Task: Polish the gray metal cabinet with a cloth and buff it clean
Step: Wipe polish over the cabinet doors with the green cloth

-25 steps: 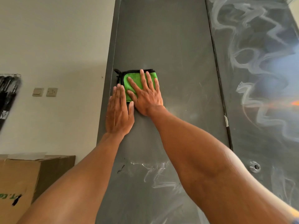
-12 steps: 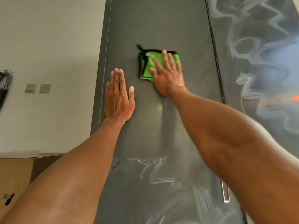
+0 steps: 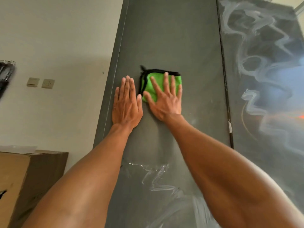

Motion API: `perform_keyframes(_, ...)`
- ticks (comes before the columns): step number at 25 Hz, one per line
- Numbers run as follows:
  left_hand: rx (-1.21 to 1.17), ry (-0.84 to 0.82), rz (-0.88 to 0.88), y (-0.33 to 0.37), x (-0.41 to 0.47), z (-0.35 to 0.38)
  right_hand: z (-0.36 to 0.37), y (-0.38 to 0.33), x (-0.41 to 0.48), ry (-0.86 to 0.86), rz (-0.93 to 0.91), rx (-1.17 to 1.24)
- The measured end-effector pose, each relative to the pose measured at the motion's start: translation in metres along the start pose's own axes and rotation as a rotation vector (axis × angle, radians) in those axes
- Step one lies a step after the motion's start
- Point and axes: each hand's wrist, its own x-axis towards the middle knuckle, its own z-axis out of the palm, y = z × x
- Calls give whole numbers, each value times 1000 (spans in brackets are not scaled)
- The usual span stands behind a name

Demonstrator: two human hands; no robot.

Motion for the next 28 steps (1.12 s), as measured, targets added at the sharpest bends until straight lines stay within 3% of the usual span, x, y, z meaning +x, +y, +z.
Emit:
perform_keyframes(3, 6, -23, 6, 2, -2, -3, -6, 22, -3, -55, -93, 6)
perform_keyframes(8, 32, -65, -16, 4, -34, -11, -17, 119, -39, 40, 296, 65)
perform_keyframes(12, 72, -121, 12, -1, -58, -16, -17, 124, -66, 21, 442, 106)
perform_keyframes(14, 120, -152, 12, -2, -57, -18, -12, 92, -72, 36, 379, 72)
perform_keyframes(18, 216, -241, 61, -6, -65, -31, 9, 5, -108, -60, 51, -29)
perform_keyframes(21, 229, -252, 37, -15, -92, -41, 10, -4, -119, -113, -31, -52)
perform_keyframes(24, 202, -276, 20, -16, -126, -48, -10, 52, -121, -104, 208, -104)
perform_keyframes(26, 198, -306, 46, -21, -144, -54, -22, 93, -136, -147, 437, -40)
perform_keyframes(28, 193, -334, 95, -32, -151, -60, -24, 104, -148, -178, 531, 43)
